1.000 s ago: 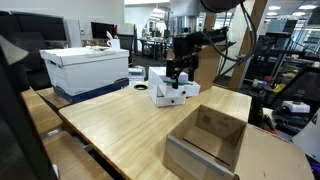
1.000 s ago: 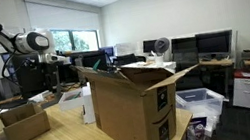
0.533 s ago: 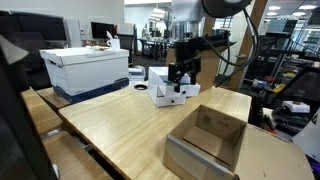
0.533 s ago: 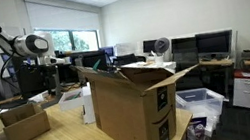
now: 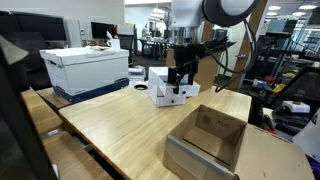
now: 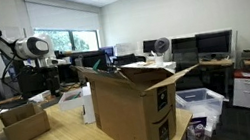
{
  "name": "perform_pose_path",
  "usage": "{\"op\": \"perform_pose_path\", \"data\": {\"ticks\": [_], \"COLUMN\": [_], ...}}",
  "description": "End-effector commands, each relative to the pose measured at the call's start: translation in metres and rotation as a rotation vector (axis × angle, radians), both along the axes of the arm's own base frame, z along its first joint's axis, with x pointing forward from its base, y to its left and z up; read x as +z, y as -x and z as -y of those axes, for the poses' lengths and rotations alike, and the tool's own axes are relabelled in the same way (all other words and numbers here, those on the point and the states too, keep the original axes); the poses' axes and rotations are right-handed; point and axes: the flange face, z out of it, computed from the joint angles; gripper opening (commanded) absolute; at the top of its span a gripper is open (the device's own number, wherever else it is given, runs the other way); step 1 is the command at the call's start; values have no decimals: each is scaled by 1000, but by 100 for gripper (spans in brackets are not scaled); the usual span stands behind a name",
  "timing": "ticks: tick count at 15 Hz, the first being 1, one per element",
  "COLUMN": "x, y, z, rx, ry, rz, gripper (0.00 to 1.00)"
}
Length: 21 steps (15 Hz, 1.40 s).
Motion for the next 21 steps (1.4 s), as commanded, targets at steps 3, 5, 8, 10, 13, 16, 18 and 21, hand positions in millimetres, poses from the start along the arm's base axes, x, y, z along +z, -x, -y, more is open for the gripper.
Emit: {"op": "perform_pose_path", "data": {"ticks": [3,5,8,10,13,16,18,21], "x": [-21,-25,-33,-38,-34,-31,-30,-30], "y": [-2,-2,-6,-12,-17,-21,-22,-23], "z": [8,10,16,24,28,34,38,43], "rx": [-78,-100,-127,-168,-199,-221,-235,-250], "ry": [1,1,-1,2,19,32,46,69], "rz": [-27,-28,-9,31,85,123,147,171], "gripper": [72,68,50,32,16,1,4,5]}}
